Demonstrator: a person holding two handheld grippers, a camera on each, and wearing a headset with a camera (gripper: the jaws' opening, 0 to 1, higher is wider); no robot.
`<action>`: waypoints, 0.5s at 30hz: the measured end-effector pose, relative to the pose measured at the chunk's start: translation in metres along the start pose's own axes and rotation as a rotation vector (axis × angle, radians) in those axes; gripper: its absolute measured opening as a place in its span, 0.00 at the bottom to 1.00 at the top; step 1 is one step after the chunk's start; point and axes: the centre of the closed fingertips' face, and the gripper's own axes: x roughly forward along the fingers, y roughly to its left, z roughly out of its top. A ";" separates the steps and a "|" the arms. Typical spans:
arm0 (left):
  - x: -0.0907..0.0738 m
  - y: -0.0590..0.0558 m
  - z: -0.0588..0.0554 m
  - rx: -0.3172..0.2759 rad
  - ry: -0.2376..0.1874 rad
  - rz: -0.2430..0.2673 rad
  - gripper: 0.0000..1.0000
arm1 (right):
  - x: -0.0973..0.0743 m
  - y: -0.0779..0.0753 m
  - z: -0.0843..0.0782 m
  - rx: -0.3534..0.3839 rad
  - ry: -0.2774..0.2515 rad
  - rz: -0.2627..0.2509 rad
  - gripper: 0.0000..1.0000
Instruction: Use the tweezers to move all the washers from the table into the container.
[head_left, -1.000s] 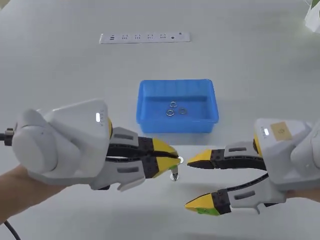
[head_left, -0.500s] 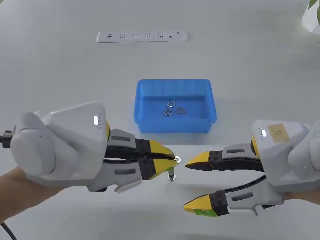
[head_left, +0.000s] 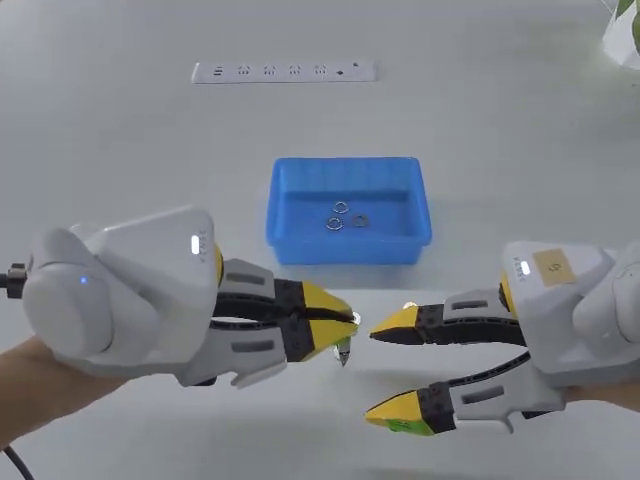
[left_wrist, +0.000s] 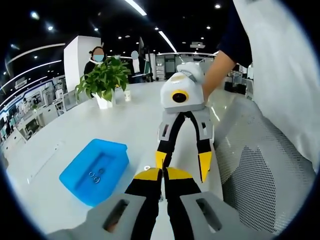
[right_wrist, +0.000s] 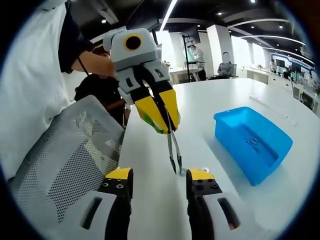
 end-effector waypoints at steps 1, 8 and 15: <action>0.000 0.000 0.001 0.000 -0.001 -0.001 0.06 | 0.000 0.000 0.000 0.001 -0.001 -0.001 0.43; 0.004 0.000 0.003 0.005 -0.006 0.001 0.06 | 0.000 0.000 -0.002 0.010 0.002 -0.002 0.43; 0.003 -0.001 0.004 0.022 0.007 -0.001 0.06 | 0.001 0.001 -0.003 0.012 0.005 0.002 0.43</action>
